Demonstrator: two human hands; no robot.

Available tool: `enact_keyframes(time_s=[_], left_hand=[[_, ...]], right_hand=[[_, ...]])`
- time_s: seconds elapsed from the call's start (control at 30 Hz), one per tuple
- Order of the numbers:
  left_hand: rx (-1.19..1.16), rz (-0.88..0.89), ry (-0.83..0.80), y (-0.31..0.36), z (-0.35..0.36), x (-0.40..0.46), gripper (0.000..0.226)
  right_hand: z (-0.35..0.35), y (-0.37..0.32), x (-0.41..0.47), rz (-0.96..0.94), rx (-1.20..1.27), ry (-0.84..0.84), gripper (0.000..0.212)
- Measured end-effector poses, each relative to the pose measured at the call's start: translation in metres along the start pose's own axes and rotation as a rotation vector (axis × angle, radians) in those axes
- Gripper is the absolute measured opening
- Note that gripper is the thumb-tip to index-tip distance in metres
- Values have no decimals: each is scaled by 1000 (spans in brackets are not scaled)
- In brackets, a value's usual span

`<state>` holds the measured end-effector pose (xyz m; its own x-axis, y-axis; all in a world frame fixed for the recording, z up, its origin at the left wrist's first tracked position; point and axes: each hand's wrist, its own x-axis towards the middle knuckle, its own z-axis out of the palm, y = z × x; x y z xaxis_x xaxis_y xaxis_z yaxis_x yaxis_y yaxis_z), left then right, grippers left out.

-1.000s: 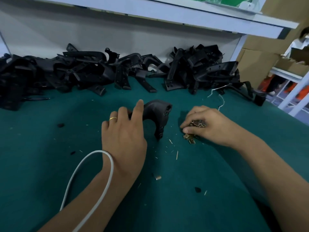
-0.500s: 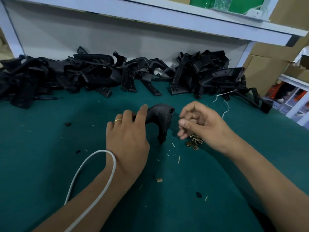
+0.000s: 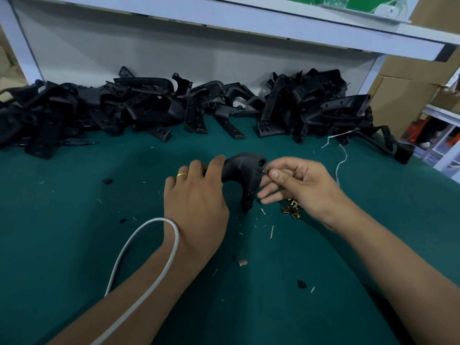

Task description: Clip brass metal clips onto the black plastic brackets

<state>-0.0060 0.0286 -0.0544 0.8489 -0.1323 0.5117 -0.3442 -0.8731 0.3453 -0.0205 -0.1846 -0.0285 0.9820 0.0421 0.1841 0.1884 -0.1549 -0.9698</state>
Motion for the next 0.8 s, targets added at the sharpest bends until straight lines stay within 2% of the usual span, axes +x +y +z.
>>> enact_keyframes(time_s=[0.37, 0.47, 0.57, 0.63, 0.8], left_hand=[[-13, 28, 1, -1, 1, 0, 56], [-19, 41, -7, 0, -1, 0, 54], [-31, 38, -8, 0, -4, 0, 54], [-16, 30, -9, 0, -4, -1, 59], [17, -18, 2, 1, -6, -1, 64]], right_hand=[[-3, -7, -4, -31, -244, -50, 18], [-1, -11, -3, -42, -221, -55, 18], [5, -15, -3, -27, -139, -32, 7], [12, -16, -4, -22, -119, -2, 12], [20, -16, -4, -116, -489, 45, 27]])
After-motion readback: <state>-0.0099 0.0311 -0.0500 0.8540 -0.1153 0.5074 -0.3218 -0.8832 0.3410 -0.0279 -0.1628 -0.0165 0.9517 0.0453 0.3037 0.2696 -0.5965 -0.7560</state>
